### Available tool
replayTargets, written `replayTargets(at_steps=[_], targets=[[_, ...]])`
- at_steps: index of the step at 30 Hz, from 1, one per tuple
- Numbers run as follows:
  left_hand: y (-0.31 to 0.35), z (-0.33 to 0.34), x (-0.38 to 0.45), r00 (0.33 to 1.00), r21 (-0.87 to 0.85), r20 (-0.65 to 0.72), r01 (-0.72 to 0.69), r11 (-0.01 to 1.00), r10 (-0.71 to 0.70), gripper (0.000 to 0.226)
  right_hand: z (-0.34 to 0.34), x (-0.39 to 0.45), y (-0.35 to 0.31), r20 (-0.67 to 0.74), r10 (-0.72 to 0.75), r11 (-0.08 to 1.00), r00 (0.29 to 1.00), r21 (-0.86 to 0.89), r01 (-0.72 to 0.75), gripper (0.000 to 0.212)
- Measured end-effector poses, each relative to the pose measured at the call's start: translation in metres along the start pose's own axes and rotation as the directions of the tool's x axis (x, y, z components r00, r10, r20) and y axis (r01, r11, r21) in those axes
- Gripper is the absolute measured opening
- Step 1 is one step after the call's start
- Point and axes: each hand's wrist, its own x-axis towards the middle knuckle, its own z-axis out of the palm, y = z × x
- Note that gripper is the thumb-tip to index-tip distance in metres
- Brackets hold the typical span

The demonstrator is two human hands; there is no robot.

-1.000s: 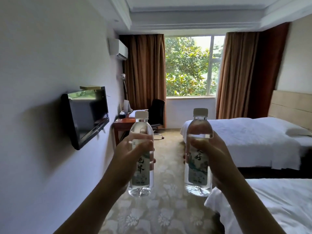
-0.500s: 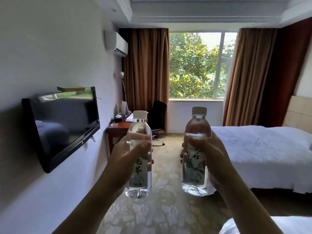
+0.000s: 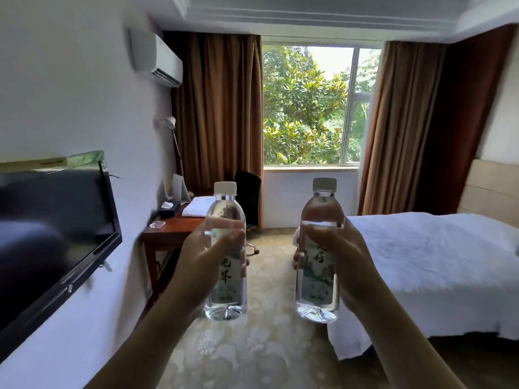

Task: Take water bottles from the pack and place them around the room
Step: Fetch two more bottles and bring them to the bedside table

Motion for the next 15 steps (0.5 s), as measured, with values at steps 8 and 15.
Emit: replayTargets(at_steps=[8, 15], targets=[[-0.056, -0.001, 0.129, 0.998, -0.005, 0.057, -0.016, 1.000, 0.016, 0.043, -0.008, 0.115, 0.072, -0.003, -0.010, 1.000, 1.000, -0.024, 0.010, 0.037], [-0.107, 0.025, 0.250, 0.997, 0.062, 0.073, -0.035, 0.997, 0.030, 0.053, -0.041, 0.232, 0.134, 0.022, -0.036, 0.999, 0.999, 0.008, 0.036, 0.039]])
